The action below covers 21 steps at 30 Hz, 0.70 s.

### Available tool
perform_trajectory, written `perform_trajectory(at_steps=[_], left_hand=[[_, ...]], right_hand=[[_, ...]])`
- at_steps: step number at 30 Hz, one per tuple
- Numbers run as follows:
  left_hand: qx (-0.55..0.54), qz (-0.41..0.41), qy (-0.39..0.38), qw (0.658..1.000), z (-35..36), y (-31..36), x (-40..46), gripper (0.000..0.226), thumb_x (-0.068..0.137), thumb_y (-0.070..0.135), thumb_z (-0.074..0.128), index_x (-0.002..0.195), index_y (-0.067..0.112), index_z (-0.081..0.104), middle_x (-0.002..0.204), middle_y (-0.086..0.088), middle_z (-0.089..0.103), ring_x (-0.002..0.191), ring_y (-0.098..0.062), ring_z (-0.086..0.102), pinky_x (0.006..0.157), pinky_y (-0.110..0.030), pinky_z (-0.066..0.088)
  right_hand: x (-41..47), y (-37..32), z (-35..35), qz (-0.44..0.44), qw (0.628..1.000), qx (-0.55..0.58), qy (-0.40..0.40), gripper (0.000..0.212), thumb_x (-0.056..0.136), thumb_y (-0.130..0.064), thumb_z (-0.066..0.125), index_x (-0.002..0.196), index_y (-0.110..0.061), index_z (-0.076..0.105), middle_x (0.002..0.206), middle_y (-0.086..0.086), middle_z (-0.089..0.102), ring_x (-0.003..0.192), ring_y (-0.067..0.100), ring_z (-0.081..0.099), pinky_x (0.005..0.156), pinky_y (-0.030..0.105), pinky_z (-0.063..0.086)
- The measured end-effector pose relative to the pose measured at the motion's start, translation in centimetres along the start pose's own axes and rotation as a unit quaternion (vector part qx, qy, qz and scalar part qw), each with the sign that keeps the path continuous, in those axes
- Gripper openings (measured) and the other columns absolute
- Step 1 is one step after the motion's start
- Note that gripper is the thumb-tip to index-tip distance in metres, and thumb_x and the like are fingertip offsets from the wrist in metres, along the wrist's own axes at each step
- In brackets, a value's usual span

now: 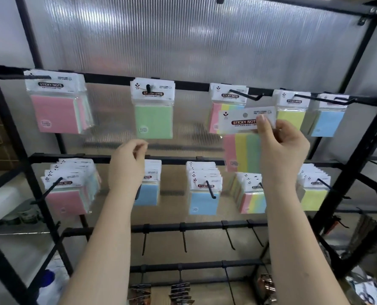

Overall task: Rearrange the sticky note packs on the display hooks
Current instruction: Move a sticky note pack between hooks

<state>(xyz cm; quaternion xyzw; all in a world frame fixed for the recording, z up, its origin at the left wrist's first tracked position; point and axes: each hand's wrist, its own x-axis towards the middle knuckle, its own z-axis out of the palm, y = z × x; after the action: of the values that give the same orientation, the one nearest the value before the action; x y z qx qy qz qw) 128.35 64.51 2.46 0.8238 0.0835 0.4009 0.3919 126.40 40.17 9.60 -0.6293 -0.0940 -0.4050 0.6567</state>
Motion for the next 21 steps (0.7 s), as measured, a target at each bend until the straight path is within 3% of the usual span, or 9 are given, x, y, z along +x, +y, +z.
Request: perform_trajectory(at_steps=[3,7,10,15,21], left_hand=[[0.078,-0.017,-0.055,0.995,0.3,-0.6,-1.0,0.024,0.098,0.024,0.046,0.113,0.018,0.064,0.111,0.000,0.064,0.092,-0.013,0.053,0.073,-0.027,0.037],[0.108,-0.026,-0.194,0.975,1.5,0.2,-2.0,0.030,0.098,0.031,0.044,0.125,0.026,0.056,0.127,0.002,0.056,0.112,-0.021,0.052,0.087,-0.035,0.044],[0.134,-0.045,-0.249,0.958,2.4,0.5,-2.8,0.035,0.098,0.034,0.044,0.132,0.030,0.049,0.136,0.006,0.050,0.117,-0.019,0.050,0.086,-0.033,0.042],[0.149,-0.051,-0.253,0.955,2.6,0.8,-3.0,0.031,0.098,0.032,0.042,0.128,0.029,0.052,0.133,0.004,0.052,0.113,-0.018,0.052,0.082,-0.033,0.045],[0.179,-0.048,-0.237,0.954,2.4,1.3,-2.7,0.030,0.099,0.029,0.042,0.126,0.028,0.054,0.122,0.002,0.058,0.094,-0.014,0.049,0.072,-0.030,0.042]], right_hand=[[1.4,-0.8,-0.1,-0.004,0.999,0.033,0.002,0.025,0.087,-0.023,0.067,0.063,-0.024,0.063,0.054,-0.017,0.059,0.056,-0.001,0.050,0.057,0.016,0.039],[2.7,-1.2,-0.2,0.013,0.998,0.063,0.023,0.028,0.088,-0.024,0.065,0.061,-0.022,0.059,0.046,-0.019,0.051,0.048,-0.003,0.041,0.053,0.015,0.033],[3.4,-1.2,-0.3,0.029,0.997,0.070,0.026,0.028,0.089,-0.023,0.065,0.062,-0.020,0.058,0.043,-0.020,0.048,0.046,-0.003,0.037,0.051,0.014,0.031],[3.9,-1.1,0.1,0.038,0.996,0.076,0.008,0.030,0.088,-0.020,0.065,0.059,-0.020,0.055,0.041,-0.020,0.046,0.044,-0.003,0.039,0.050,0.013,0.031],[4.5,0.1,0.6,0.051,0.997,0.060,0.002,0.045,0.085,-0.019,0.064,0.046,-0.026,0.043,0.037,-0.016,0.030,0.043,0.002,0.025,0.046,0.018,0.021]])
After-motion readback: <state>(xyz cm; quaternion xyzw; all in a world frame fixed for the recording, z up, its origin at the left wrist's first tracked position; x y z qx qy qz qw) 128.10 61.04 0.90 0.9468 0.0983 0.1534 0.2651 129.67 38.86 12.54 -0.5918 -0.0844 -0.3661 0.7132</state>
